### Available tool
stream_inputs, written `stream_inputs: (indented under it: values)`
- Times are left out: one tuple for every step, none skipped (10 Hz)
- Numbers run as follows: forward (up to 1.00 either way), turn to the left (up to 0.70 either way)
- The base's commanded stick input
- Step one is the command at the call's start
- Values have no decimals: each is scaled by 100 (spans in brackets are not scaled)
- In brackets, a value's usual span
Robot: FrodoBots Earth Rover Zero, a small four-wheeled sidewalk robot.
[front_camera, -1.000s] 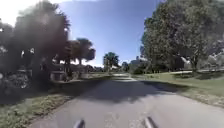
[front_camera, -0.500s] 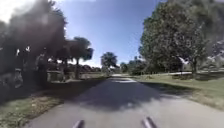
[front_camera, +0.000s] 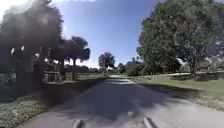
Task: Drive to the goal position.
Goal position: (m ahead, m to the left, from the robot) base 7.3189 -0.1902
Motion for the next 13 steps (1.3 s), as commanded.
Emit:
stream_inputs:
  values:
    - [78,0]
    - [79,0]
    - [80,0]
    - [81,0]
    - [83,0]
    - [84,0]
    - [85,0]
    - [85,0]
    - [85,0]
    - [85,0]
    - [85,0]
    - [85,0]
    - [85,0]
